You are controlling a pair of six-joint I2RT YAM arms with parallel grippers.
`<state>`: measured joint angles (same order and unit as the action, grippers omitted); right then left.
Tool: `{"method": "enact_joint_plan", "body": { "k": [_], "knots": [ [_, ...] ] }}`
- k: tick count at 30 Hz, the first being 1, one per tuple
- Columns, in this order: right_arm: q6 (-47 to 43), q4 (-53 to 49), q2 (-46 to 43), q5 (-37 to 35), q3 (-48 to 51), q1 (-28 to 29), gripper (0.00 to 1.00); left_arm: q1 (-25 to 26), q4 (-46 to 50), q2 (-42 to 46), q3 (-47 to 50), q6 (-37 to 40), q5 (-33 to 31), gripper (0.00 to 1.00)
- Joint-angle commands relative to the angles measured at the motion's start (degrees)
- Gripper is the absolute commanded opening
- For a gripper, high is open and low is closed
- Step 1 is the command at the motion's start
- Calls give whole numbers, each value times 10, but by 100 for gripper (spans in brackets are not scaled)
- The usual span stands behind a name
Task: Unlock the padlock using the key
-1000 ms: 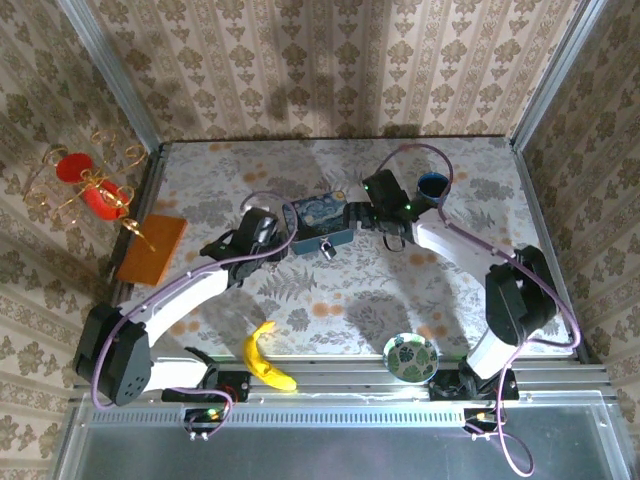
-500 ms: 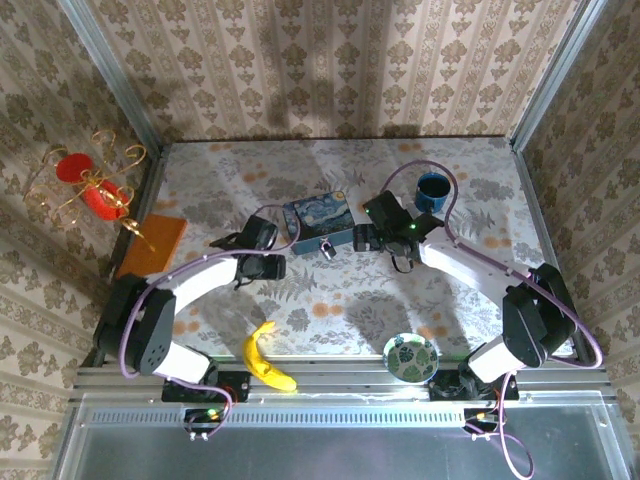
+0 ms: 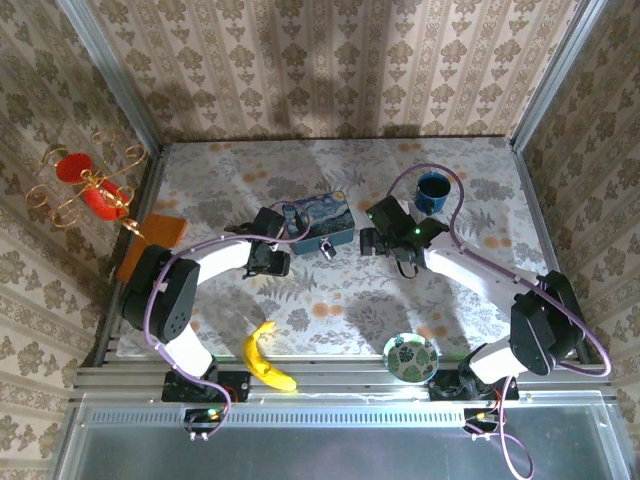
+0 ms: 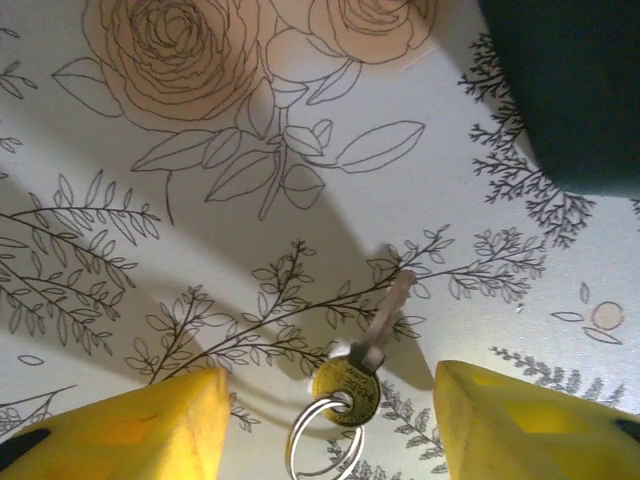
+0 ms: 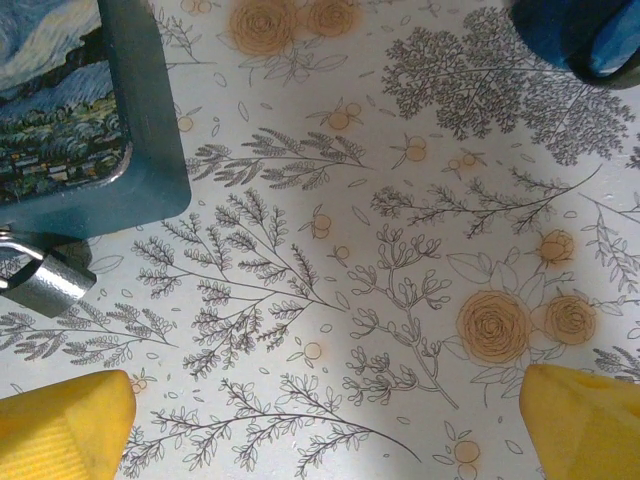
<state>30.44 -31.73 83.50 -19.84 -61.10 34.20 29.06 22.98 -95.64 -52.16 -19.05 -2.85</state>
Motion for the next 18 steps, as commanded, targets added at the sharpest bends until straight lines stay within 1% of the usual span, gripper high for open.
{"method": "enact_joint_plan", "body": {
  "k": [1,3,4,5,8,14,18],
  "knots": [
    [15,-9,-21,-27,11,4,100,-17,-10,-8,13,-27,-15,52],
    [16,-7,-25,-26,12,5,100,-25,-27,-6,23,-44,-16,48],
    [16,-7,-26,-26,12,5,100,-43,-37,-4,29,-55,-16,46],
    [16,-7,-27,-26,12,5,100,-50,-46,-1,35,-64,-18,45],
    [15,-10,-29,-26,12,5,100,-62,-63,9,49,-89,-28,41],
    [11,-17,-27,-27,5,6,100,-67,-85,28,70,-131,-48,33],
    [9,-14,-31,-27,5,6,100,-67,-105,28,82,-151,-47,29]
  ]
}}
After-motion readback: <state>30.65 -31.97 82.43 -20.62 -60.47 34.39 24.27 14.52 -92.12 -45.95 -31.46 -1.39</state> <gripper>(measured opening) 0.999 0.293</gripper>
